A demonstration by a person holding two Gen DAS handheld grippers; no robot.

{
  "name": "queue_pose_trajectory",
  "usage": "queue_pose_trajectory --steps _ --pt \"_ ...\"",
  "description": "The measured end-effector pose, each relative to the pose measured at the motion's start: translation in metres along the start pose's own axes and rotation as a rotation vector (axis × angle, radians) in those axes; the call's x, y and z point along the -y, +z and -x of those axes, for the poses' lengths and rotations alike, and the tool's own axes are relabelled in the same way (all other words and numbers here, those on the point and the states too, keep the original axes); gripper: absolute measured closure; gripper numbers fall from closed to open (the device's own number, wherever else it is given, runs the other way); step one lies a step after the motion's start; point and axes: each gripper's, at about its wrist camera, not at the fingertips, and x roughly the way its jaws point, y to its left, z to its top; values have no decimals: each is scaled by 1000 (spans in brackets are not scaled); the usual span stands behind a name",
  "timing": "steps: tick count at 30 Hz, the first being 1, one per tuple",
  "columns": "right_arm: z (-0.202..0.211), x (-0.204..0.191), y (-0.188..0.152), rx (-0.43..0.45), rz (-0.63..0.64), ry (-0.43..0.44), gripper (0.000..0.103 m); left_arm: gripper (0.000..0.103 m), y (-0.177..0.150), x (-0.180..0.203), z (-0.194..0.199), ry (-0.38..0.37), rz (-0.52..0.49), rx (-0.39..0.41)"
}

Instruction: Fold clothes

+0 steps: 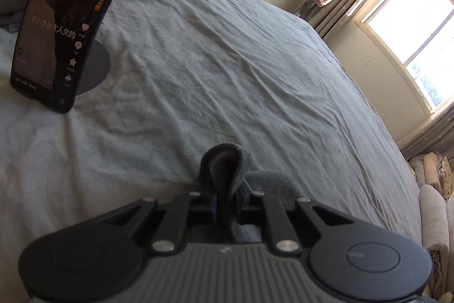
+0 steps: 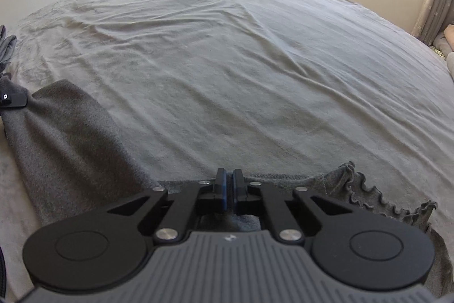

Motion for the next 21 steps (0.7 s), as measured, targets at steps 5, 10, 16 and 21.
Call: queue_pose_trajectory --steps 5,10,16,21 --pt "1 9 -4 114 -122 -113 98 91 -6 16 20 -65 -88 201" --pt "-23 0 -12 45 -96 -148 95 85 -9 14 0 98 -117 75" --pt "-4 -10 -3 79 -110 -127 86 64 3 -9 -1 36 45 41" --pt "11 -29 11 105 -125 54 74 70 6 -11 -6 7 74 42"
